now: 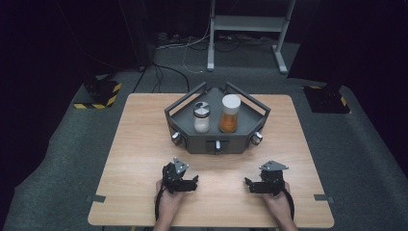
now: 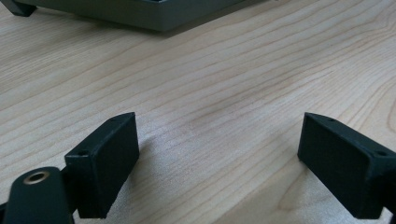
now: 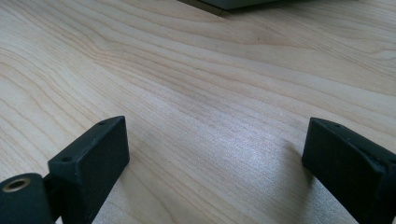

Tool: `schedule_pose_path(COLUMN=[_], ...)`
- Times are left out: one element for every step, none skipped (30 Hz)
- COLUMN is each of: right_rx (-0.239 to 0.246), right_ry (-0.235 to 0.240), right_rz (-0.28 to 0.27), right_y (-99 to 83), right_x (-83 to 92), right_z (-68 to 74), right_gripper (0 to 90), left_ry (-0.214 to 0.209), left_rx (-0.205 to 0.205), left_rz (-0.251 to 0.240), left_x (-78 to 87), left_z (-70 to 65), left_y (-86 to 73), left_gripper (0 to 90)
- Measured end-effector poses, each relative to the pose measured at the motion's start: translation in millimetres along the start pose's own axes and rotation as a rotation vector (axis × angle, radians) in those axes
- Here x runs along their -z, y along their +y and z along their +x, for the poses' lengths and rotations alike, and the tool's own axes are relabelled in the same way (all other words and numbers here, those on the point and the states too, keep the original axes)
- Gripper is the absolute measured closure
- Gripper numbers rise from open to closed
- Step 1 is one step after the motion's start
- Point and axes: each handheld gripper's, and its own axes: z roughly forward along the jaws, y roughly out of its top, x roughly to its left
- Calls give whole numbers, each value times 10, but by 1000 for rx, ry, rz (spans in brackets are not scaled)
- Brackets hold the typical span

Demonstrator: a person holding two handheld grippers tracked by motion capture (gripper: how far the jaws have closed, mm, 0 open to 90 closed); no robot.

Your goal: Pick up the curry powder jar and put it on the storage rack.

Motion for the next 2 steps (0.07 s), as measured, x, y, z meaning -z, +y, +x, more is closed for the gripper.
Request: schedule_pose_path(right_rx=[0, 0], right_ry=[0, 0], right_rz=[0, 0], right_y=[0, 0], right_x=[0, 0], right_z=[0, 0], right_gripper=[73, 73], left_ry=[1, 1], left_rx=[2, 2], left_rz=[-4, -4], left_x=[-3, -3], left_z=[-2, -2], left_y=[-5, -5], left_gripper=[128, 128])
